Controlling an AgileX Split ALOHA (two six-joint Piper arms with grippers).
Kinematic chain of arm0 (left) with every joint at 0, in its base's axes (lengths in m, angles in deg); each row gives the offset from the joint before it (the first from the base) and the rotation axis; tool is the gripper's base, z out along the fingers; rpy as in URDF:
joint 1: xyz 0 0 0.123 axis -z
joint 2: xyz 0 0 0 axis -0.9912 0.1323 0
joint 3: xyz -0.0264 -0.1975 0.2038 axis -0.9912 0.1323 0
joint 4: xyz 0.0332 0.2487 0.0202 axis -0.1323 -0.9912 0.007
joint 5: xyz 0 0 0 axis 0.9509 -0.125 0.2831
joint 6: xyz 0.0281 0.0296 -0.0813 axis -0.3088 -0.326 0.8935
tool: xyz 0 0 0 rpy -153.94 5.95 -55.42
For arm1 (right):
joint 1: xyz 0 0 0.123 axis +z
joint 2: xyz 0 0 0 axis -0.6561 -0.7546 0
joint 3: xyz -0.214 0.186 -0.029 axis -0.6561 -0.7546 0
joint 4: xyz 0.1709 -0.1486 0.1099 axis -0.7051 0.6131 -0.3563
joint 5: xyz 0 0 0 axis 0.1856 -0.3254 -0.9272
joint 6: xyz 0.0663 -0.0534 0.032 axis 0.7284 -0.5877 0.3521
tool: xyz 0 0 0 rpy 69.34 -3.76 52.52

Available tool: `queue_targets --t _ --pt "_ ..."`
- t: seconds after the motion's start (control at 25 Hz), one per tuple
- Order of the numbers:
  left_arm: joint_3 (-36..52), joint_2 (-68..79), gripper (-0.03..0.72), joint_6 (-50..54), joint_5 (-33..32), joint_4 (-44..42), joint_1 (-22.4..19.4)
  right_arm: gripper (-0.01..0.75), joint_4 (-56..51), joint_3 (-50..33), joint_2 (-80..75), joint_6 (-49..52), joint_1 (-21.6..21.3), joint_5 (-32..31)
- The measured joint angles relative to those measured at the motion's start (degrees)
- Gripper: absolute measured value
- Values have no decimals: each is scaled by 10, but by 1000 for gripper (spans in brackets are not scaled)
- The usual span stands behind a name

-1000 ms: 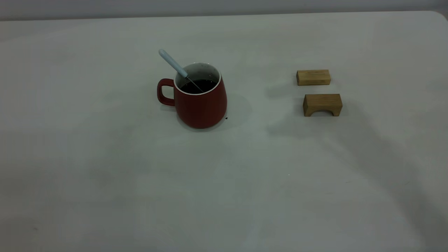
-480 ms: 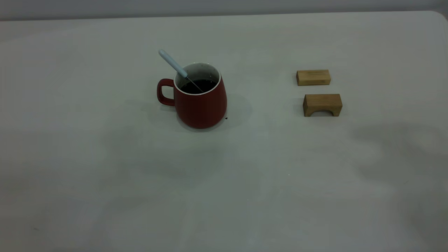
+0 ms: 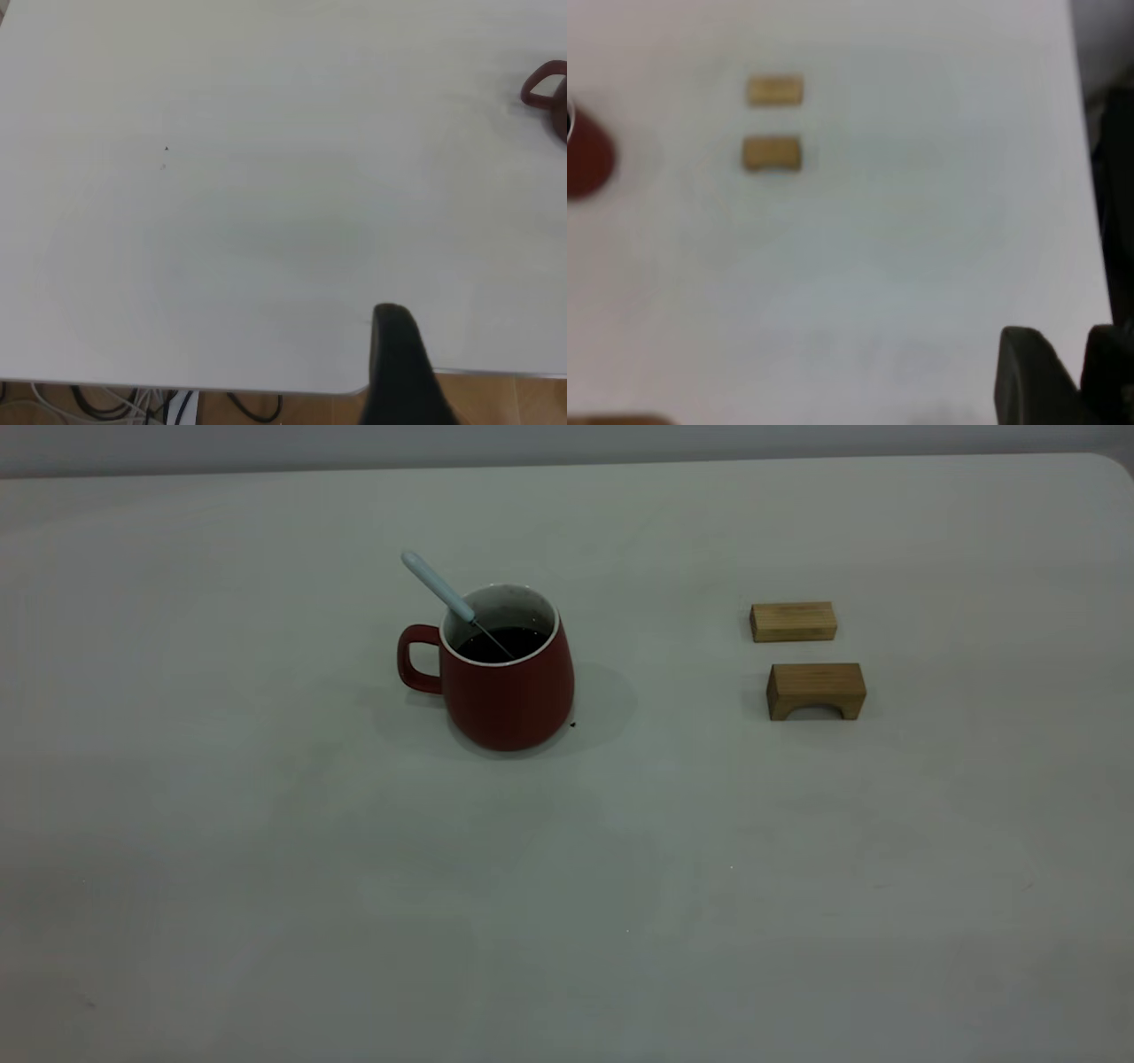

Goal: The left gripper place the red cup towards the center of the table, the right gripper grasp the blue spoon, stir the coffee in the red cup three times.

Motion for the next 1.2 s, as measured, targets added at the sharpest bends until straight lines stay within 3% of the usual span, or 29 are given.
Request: queue_targets --t 0.16,0.4,0.8,1.2 --pt "0 0 519 0 0 0 0 179 -7 -78 107 -33 -53 7" --pt "0 0 519 0 0 0 0 186 -79 -161 215 -97 -98 48" --pt "0 0 519 0 0 0 0 196 -136 -210 267 -178 -99 40" --pt "0 0 519 0 0 0 0 210 -81 -214 267 -114 -99 39"
